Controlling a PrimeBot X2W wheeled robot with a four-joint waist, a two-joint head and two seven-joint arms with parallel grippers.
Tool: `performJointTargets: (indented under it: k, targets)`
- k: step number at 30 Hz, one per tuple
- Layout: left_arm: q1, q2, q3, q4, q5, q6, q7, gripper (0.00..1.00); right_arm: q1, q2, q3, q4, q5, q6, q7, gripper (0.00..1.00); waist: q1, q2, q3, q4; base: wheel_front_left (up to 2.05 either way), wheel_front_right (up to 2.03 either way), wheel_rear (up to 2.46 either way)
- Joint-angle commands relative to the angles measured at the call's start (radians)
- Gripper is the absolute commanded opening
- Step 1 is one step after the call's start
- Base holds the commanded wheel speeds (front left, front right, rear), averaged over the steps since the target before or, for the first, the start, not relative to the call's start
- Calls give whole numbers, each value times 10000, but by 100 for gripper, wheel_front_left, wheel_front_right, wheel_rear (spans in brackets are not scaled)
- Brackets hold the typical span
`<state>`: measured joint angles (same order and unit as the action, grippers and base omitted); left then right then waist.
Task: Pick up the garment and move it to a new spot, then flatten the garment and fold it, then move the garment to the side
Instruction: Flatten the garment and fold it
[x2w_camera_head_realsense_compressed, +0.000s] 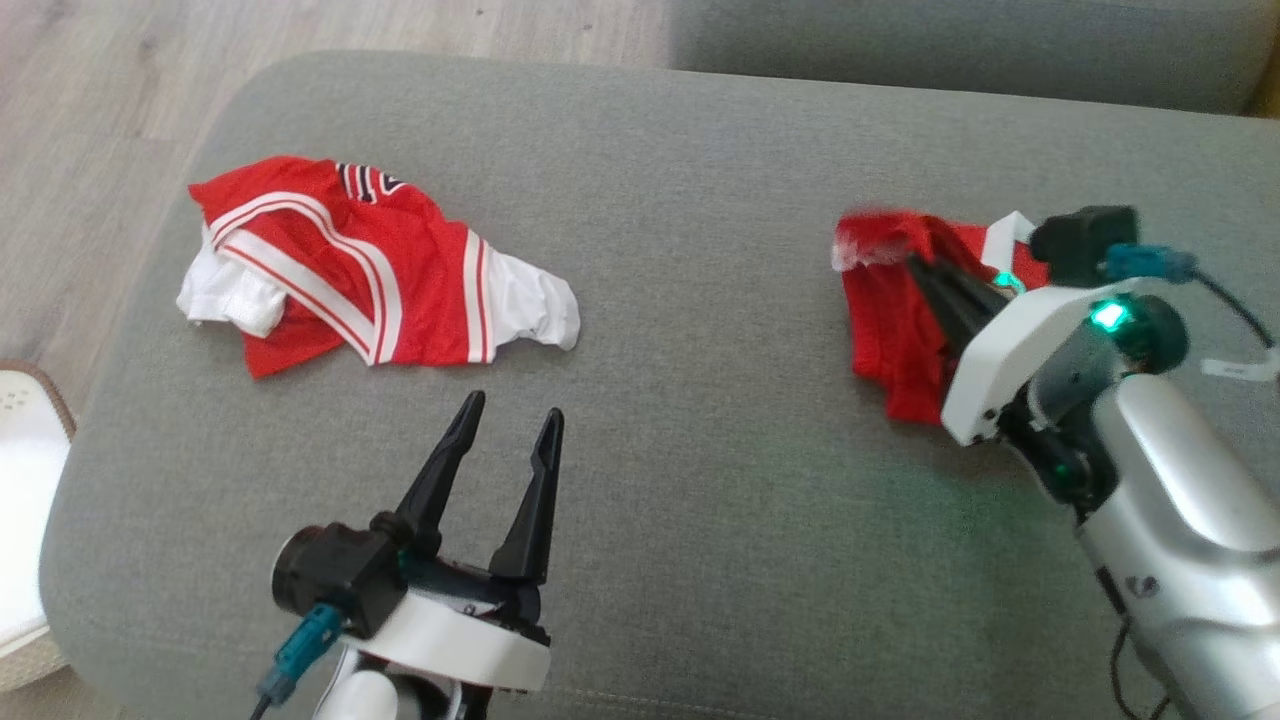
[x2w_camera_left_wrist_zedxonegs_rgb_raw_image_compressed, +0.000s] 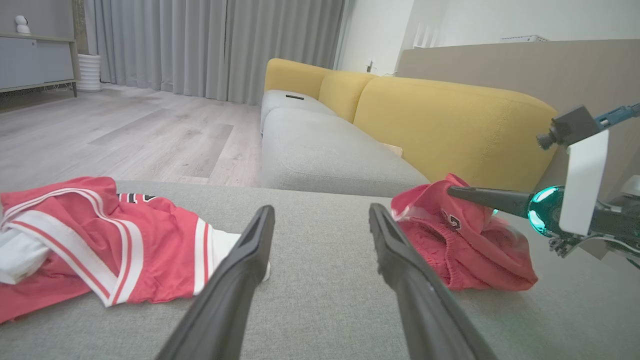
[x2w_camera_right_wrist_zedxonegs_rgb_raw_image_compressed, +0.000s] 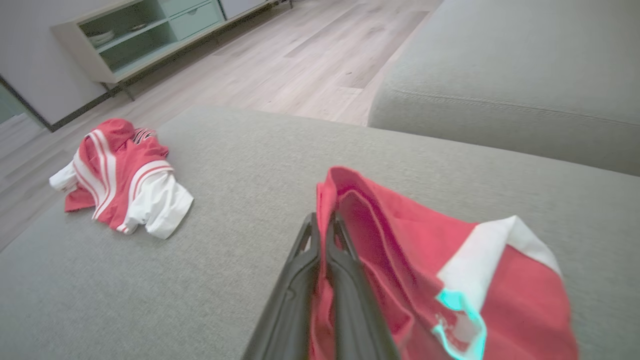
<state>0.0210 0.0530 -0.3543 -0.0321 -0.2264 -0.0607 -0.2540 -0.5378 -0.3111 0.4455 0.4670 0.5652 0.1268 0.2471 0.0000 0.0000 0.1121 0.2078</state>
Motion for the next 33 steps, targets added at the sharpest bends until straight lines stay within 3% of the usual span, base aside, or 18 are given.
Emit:
performJointTargets:
  k: [1,2,10,14,19,21,33]
  targets:
    - [-167,-28,208,-342,-89,55,-78,100,-94,63,197,-301,85,39,-6,28,0,0,30,78,0,0,0]
    - [-174,-28,194,-342,-111,77,-78,100,-90,112,297,-294,106,39,-92,100,0,0,40,115,0,0,0]
    - [-105,-28,271,-381,-149,185,-78,100,592,-13,641,-868,426,39,-953,100,0,0,33,174,0,0,0]
    - [-6,-28,324,-377,-130,227,-78,100,1343,-312,236,-1333,508,39,-1579,100,0,0,-82,88,0,0,0]
    - [2,-28,264,-450,-145,313,-78,100,1956,-480,-494,-1059,247,39,-1723,100,0,0,-103,25,0,0,0]
    - [-32,-28,205,-483,-142,319,-78,100,1988,-536,-786,-890,118,39,-1668,0,0,0,-46,29,0,0,0]
    - [-341,-28,29,-397,-243,259,-78,100,946,-1089,-620,177,330,39,-145,0,0,0,389,637,0,0,0]
